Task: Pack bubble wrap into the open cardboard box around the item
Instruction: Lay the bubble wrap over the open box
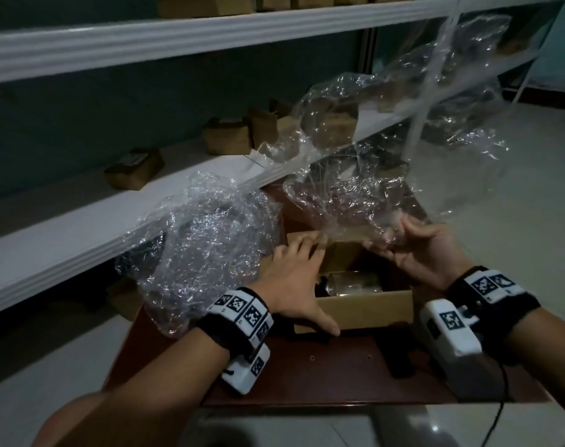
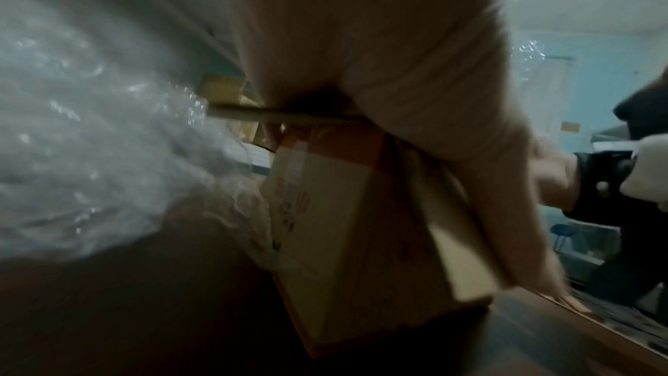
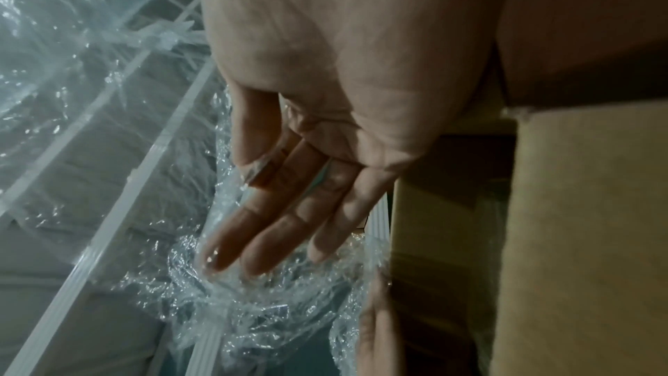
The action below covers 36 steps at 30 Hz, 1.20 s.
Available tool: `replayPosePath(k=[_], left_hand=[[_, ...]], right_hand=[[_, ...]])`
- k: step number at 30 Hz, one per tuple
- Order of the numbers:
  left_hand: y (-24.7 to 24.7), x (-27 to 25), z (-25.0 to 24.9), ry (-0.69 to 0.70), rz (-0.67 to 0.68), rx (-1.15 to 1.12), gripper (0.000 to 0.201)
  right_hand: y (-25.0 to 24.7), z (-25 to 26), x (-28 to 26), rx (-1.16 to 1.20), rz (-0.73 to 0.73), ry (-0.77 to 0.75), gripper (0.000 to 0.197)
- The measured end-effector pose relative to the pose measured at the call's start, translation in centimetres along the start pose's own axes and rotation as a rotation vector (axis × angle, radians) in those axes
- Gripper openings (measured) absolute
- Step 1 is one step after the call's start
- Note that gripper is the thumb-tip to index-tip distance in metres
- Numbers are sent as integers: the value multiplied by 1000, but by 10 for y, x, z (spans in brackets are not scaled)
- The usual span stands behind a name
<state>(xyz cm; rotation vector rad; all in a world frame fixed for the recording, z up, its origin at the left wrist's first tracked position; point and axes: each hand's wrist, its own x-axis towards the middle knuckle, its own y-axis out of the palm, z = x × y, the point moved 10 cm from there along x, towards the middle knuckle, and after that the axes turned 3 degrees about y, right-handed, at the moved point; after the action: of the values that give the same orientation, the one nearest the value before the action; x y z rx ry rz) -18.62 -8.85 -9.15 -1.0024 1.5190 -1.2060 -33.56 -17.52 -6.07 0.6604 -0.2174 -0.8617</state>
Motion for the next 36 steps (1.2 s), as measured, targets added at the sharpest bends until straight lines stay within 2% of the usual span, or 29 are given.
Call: replayPosePath(k=[5,9,11,13,17,19,21,24,26,28,31,33,36], left_hand=[[-2,3,1,-55,-35,11,151],[-10,4,-2,-58,-72,-1,139],[-9,4,-1,-65,-57,-16,137],[-5,5,-1,-67,-35,-43,130],[5,2,3,-85,17,-76,146],[6,-2,3,-92,54,-106,152],[3,-6,0,-85,27,-224,148],[-12,-10,5,-101,-157,-556,122],[-24,-12,13,-113,-322,-837,95],[-37,-15,22,-118,-496,-992,62],[-55,-14,29,-91,-645,-1011,19],[-67,-16,30,-70,-695,-1056,10],[-94,-27,40,-17,-810,-1069,3]], right_hand=[[5,3,-5,-118,18,8,30],[10,-1,-9,-194,50,39,20],[7,-2,-11,-280,39,61,30],[5,-4,-14,-394,31,86,31],[-9,9,-18,-727,-110,7,26],[-11,11,-18,-735,-159,-11,24],[-13,8,-17,-714,-196,17,20],[-18,2,-13,-694,-210,67,15],[-19,0,-11,-670,-188,90,14],[-22,0,-10,-658,-166,96,18],[-17,-1,-11,-650,-76,102,23],[-14,-3,-14,-628,-19,127,30],[-11,3,-16,-623,53,112,58]])
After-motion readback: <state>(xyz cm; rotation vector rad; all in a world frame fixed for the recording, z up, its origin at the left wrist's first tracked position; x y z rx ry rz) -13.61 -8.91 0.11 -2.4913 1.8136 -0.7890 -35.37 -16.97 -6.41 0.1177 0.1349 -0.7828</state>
